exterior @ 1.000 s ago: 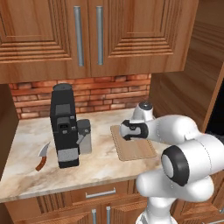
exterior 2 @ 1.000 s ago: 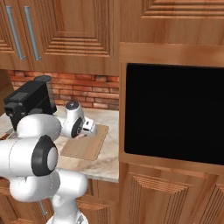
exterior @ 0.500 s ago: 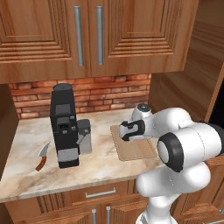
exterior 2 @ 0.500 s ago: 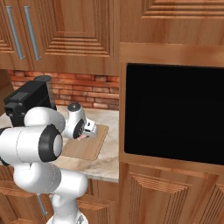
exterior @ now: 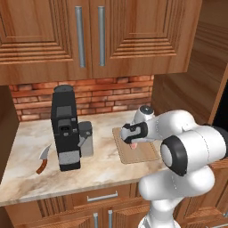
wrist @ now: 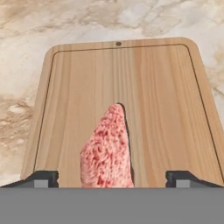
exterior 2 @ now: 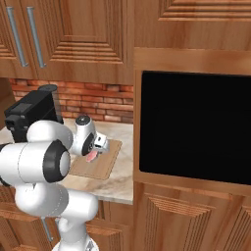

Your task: Retrieve the steak from the fridge and place it on the cutting board.

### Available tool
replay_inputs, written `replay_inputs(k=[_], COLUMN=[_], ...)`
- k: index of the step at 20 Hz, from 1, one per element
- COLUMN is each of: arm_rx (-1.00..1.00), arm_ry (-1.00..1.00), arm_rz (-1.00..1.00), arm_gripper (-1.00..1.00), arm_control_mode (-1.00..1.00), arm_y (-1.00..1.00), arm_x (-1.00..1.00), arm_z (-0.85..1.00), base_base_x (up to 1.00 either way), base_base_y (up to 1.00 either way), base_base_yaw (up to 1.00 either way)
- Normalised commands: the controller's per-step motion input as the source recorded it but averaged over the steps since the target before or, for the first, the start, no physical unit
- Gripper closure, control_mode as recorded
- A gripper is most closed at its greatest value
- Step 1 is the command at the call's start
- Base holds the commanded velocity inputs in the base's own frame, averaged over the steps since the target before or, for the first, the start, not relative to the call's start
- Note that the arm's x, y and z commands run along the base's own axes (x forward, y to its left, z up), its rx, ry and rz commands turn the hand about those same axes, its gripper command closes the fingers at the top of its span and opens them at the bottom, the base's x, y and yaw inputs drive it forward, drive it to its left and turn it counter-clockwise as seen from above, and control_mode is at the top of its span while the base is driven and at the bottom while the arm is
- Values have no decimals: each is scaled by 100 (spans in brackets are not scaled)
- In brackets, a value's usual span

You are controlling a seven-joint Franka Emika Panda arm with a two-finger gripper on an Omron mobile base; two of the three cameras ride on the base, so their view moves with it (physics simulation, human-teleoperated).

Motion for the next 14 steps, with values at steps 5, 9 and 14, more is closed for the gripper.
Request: replay_inputs(k=[5,9,14], arm_rx=[0,0,0], arm_ry=[-6,-8,-2], arm_rz=[0,0,0], arm_gripper=[-100,-100,-100], arm_control_mode=[-100,-100,-100], arm_y=[0,-2,-2], arm_x=[-43,-61,-70], arm_z=[30,61,97], base_base_x=[0,0,0], base_base_y=[0,0,0], base_base_yaw=[0,0,0])
